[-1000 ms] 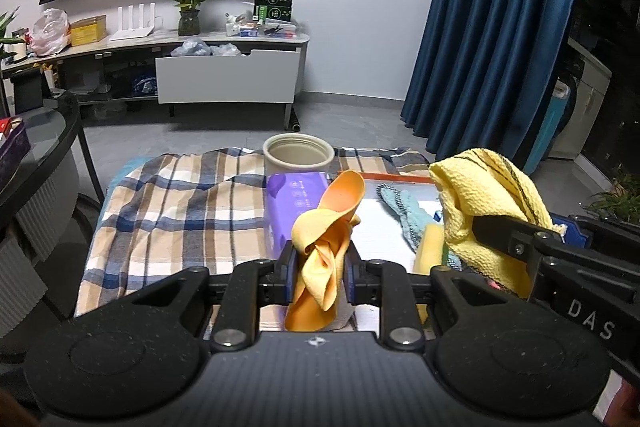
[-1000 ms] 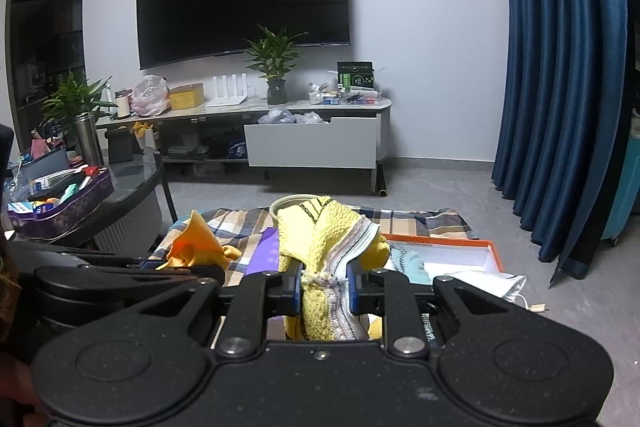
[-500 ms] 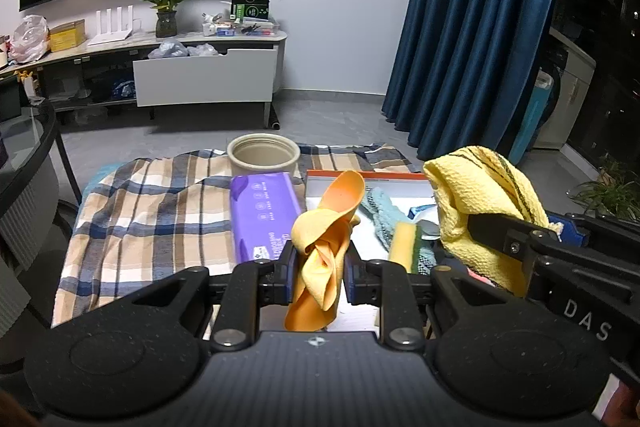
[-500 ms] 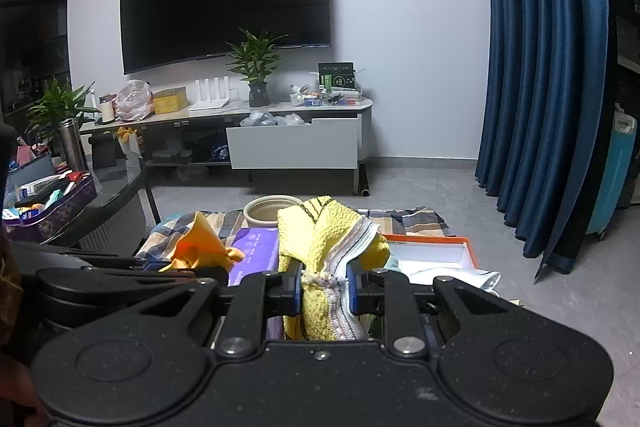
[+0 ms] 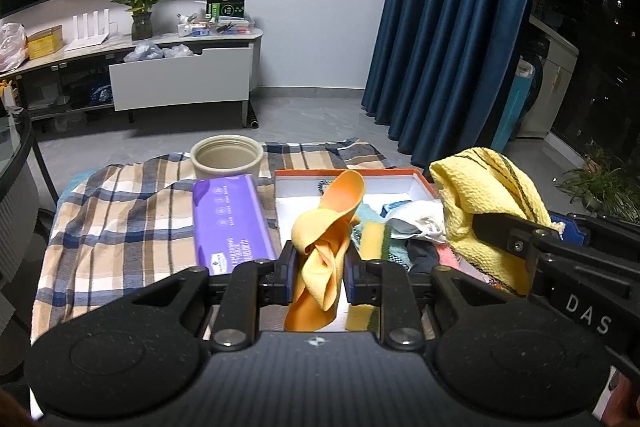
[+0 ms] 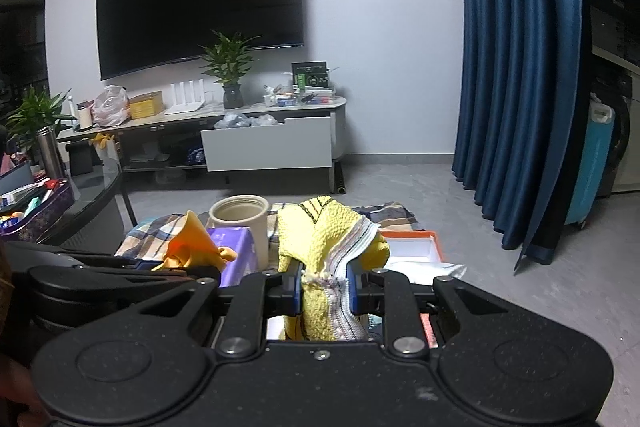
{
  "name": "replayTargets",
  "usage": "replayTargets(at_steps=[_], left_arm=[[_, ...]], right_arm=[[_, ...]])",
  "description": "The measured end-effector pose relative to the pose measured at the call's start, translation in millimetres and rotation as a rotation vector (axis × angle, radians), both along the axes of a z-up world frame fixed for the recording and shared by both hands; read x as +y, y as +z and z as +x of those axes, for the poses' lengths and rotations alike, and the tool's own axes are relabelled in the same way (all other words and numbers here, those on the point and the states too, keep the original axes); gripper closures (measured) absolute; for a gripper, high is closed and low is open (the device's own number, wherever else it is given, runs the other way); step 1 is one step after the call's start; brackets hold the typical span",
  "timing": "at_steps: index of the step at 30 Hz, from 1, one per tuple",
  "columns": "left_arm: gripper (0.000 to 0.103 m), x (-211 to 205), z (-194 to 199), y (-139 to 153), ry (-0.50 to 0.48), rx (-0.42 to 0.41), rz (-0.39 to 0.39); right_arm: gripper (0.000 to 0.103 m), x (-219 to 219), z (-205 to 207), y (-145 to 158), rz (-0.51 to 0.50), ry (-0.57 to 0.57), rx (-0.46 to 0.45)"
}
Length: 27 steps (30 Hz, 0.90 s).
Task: Organize soft objects
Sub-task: 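Carry the orange glove and yellow towel over the orange-rimmed box with both tools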
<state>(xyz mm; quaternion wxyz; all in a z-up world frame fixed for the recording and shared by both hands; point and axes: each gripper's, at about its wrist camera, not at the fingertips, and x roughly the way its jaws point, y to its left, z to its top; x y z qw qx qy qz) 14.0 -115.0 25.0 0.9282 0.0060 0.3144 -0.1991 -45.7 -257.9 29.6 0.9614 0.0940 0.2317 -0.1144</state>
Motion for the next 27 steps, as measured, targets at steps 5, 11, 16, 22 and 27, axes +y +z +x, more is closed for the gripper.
replayTargets(at_steps=[5, 11, 16, 22, 27], left_arm=[[0.079, -6.2, 0.6, -1.1, -0.018, -0.001, 0.005], [0.079, -12.8, 2.2, -2.6, -0.032, 0.001, 0.009], [0.079, -19.4, 4.2, -3.7, -0.046, 0.004, 0.012], [0.079, -27.3, 5.8, -6.8, -0.062, 0.011, 0.014], [0.079, -35.7, 6.6, -8.5, -0.08, 0.013, 0.018]], right_arm=[[0.078, -6.6, -2.7, -0.7, 0.002, -0.017, -0.001], [0.078, -10.0, -2.5, -2.6, 0.005, -0.033, 0.001], [0.078, -14.9, -4.9, -4.0, 0.005, -0.049, 0.003], [0.078, -22.7, -6.5, -5.3, 0.006, -0.072, 0.005], [0.077, -28.3, -6.5, -5.9, 0.004, -0.084, 0.007]])
